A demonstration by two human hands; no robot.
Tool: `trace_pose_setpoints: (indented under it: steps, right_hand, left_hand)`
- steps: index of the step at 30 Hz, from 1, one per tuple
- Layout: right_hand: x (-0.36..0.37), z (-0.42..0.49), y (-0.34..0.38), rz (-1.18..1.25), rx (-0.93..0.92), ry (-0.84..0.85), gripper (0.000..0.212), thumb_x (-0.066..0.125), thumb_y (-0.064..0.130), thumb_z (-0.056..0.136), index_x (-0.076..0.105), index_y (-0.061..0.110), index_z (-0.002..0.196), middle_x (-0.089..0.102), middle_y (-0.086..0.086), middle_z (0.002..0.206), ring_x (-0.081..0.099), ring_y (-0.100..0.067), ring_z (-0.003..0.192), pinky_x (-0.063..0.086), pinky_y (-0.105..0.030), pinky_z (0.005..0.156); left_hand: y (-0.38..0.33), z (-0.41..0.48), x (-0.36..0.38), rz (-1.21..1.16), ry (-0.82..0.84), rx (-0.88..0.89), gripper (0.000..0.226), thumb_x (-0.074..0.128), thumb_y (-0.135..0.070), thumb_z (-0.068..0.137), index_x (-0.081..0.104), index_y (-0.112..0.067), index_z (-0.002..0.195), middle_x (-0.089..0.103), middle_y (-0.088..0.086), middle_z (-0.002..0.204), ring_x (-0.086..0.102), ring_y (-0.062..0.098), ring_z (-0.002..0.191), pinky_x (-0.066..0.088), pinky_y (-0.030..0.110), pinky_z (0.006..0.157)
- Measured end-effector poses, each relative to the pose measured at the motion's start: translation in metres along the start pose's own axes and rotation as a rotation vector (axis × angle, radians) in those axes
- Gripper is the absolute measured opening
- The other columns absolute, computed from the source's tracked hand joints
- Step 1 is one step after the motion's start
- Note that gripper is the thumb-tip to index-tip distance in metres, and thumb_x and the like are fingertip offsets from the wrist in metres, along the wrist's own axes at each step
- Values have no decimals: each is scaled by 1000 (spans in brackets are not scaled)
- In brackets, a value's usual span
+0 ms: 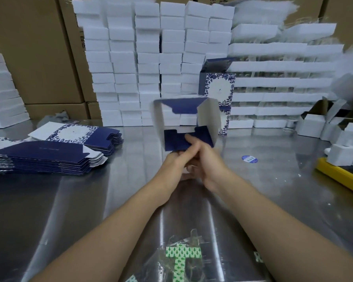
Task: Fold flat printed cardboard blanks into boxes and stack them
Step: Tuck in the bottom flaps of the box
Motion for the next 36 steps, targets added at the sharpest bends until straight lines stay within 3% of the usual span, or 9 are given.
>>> trace_pose_setpoints:
  steps: [3, 8, 10, 13, 17, 20, 25, 32, 36]
  right_hand:
    - [10, -2, -9, -16, -1, 21, 27, 78, 49, 74, 75, 23, 67, 62, 0, 65, 65, -15, 58, 46, -25, 50]
    - [22, -4, -18, 34, -27, -22, 25, 72, 49, 74, 72, 25, 70, 59, 3, 60, 60, -12, 52, 45, -22, 47]
    - [26, -4, -21, 56, -28, -25, 24, 67, 43, 76, 70, 25, 61, 60, 3, 59, 60, -11, 52, 46, -21, 47]
    - [25, 2, -29, 37, -56, -84, 41, 58, 30, 90, 67, 24, 50, 60, 4, 57, 59, -10, 51, 44, -19, 45]
    - [24, 18, -24, 46, -59, -157, 30, 55, 25, 91, 61, 19, 63, 59, 2, 58, 59, -12, 53, 45, -23, 51]
    - [27, 38, -20, 42, -52, -116, 34, 54, 26, 94, 58, 18, 61, 52, 1, 54, 51, -13, 45, 40, -23, 46]
    - [25, 57, -29, 112, -36, -44, 48, 53, 27, 95, 52, 22, 47, 54, -2, 53, 43, -14, 38, 30, -24, 45]
    - [21, 52, -25, 110, -19, 31, 46, 55, 27, 91, 56, 21, 46, 55, -1, 54, 45, -12, 40, 36, -24, 46]
    - [17, 44, -22, 147, 26, 80, 40, 50, 26, 94, 56, 15, 55, 55, -3, 56, 45, -13, 41, 37, -26, 48]
  left_hand:
    - [2, 0, -3, -128, -176, -72, 51, 59, -59, 100, 78, -20, 73, 69, -5, 67, 67, 11, 61, 57, 30, 63]
    - [2, -3, -6, -212, -320, -80, 47, 53, -52, 105, 70, -21, 74, 63, -8, 58, 62, 4, 49, 42, 16, 43]
    - [3, -2, -7, -201, -342, -106, 50, 52, -51, 105, 67, -22, 67, 62, -8, 56, 60, 4, 47, 41, 16, 42]
    - [6, 4, -9, -105, -345, -130, 66, 49, -47, 106, 65, -23, 47, 59, -11, 51, 57, 3, 43, 39, 17, 43]
    - [3, 22, -14, 60, -292, -130, 69, 44, -47, 107, 69, -30, 45, 68, -8, 59, 67, 11, 61, 44, 25, 58]
    - [3, 41, -22, -74, -254, -131, 76, 46, -53, 106, 55, -23, 37, 54, -10, 50, 54, 6, 44, 40, 21, 47]
    - [15, 59, -36, -244, -189, -102, 62, 48, -47, 103, 52, -24, 45, 36, -7, 48, 35, 10, 39, 33, 22, 40]
    - [15, 60, -37, -202, -178, -69, 60, 40, -30, 103, 55, -22, 46, 39, -4, 50, 36, 13, 41, 35, 25, 45]
    - [13, 52, -37, -204, -139, -89, 65, 41, -30, 104, 63, -21, 44, 45, -5, 51, 41, 12, 41, 42, 24, 46]
Point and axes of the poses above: each hand's wrist, its own z-axis towards the middle knuckle, its own x-axis out of the palm, y = z × x, the point moved 4 cm from there along z, towards the middle knuckle
